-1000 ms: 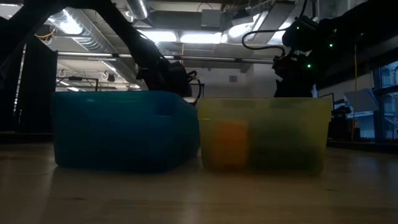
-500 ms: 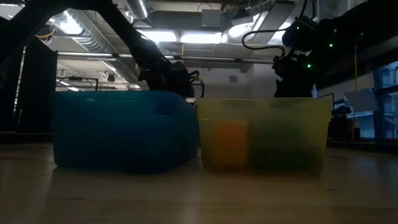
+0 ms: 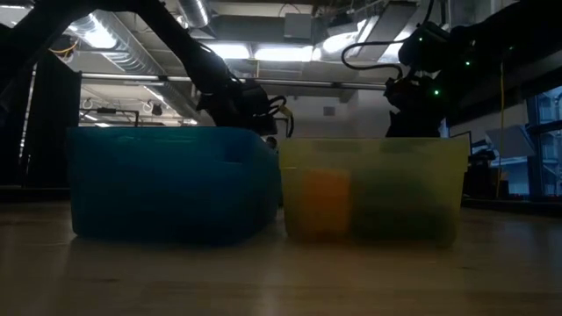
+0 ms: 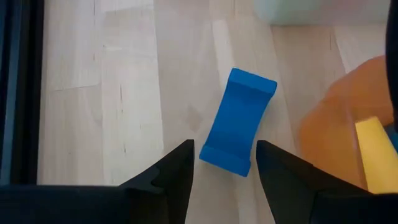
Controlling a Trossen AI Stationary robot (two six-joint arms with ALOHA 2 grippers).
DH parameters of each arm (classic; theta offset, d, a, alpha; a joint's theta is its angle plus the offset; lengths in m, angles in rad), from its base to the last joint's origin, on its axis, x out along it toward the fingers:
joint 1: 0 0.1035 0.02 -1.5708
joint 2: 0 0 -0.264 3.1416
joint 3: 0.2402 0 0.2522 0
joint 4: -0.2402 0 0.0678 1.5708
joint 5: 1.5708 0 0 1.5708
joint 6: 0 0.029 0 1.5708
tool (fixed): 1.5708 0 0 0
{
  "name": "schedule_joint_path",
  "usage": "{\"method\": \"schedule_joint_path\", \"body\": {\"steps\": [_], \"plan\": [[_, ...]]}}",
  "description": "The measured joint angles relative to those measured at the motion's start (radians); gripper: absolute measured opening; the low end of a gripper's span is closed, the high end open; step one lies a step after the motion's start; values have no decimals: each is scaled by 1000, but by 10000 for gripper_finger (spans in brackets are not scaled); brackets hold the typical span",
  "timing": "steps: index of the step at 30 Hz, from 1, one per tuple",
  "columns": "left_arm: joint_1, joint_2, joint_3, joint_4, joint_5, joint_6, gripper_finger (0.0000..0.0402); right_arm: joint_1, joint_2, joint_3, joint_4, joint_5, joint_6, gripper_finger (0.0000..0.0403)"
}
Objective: Sort blocks by size
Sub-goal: Put the blue arch block into the transparent bin
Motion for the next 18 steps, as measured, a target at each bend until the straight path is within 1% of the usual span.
{"method": "schedule_joint_path", "body": {"steps": [7, 12, 15, 18], "plan": [[0, 0, 2, 1, 2, 6, 164, 0, 0, 0, -4, 0, 1, 225], [0, 0, 2, 1, 4, -24, 164, 0, 0, 0, -2, 0, 2, 225], [0, 0, 3, 1, 4, -52, 164, 0, 0, 0, 3, 0, 2, 225], [0, 3, 3, 4, 4, -130, 164, 0, 0, 0, 19, 0, 2, 225]]}}
